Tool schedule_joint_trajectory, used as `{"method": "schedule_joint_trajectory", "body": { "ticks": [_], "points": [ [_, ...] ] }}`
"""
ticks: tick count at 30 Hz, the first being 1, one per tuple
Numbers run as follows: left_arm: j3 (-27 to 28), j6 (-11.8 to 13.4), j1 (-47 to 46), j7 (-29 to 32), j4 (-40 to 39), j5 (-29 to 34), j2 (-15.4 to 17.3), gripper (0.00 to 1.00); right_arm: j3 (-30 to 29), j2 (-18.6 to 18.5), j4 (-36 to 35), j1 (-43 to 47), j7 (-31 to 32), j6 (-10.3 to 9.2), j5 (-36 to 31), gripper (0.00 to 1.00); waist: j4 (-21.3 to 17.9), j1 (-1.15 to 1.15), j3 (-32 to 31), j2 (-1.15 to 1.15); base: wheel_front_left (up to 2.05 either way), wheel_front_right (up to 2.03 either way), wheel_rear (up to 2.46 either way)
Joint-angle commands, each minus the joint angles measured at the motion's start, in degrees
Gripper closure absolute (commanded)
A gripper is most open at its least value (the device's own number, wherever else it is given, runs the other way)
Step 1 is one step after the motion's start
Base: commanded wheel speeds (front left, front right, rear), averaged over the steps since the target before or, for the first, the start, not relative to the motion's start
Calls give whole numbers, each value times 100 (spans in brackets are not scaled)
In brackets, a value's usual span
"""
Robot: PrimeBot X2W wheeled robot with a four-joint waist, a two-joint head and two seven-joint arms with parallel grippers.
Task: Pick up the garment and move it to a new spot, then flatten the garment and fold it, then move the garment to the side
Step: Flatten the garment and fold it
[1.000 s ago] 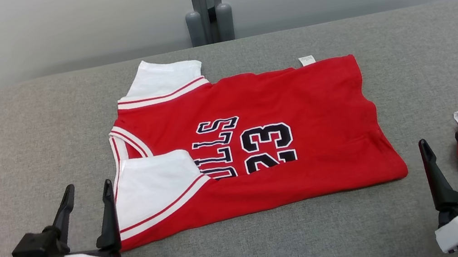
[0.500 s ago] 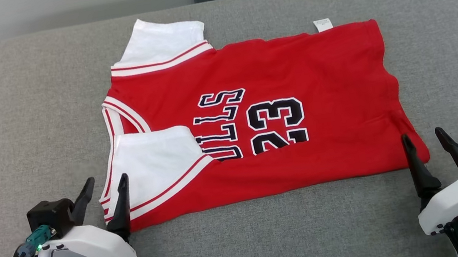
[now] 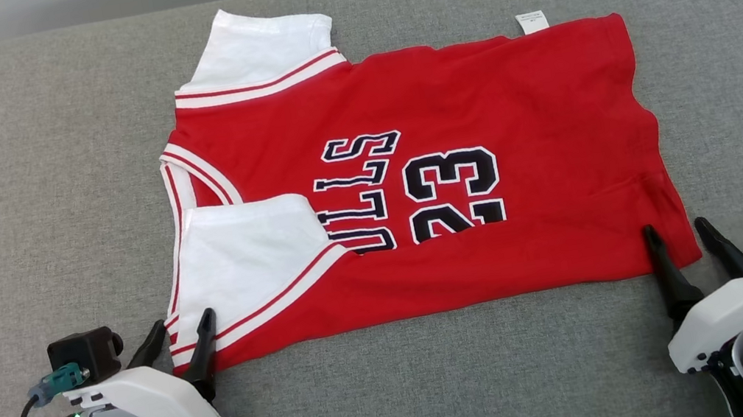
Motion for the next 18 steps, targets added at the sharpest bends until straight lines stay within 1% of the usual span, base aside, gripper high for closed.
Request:
{"method": "schedule_joint_trajectory", "body": {
  "ticks": [1,2,3,4,5,6,7,9,13,18],
  "points": [
    [-2,15,21,137,35,-91,-31,0,43,-23,131,-65,23,-2,65,0,2,0,4,0,0,0,0],
    [-12,20,26,225,40,-135,-44,0,73,-20,188,-94,24,-2,87,0,2,0,4,0,0,0,0],
    [-24,23,30,303,39,-163,-52,0,113,-14,239,-121,15,-1,115,14,0,0,4,0,0,0,0],
    [-40,45,40,389,40,-193,-54,11,154,-11,284,-144,7,-1,138,49,-3,0,1,0,0,0,0],
    [-43,28,49,439,17,-234,-59,52,177,-10,321,-166,4,-1,151,70,-7,0,-3,0,0,0,0],
    [-38,28,61,486,-11,-260,-57,91,207,-10,348,-187,-12,-1,184,100,-13,0,-8,0,0,0,0],
    [-55,39,77,538,-27,-271,-41,100,217,-12,376,-200,-16,-2,216,100,-17,0,-16,0,0,0,0],
    [-31,22,106,575,-106,-340,-41,100,217,-23,385,-225,-80,-4,270,100,-28,0,-34,0,0,0,0],
    [40,84,161,574,-312,-359,65,100,213,-42,296,-170,-114,-3,412,100,-40,0,-89,0,0,0,0],
    [135,101,386,588,-731,-446,187,100,151,-72,-109,108,-77,-3,510,100,-33,0,-196,0,0,0,0]
  ]
}}
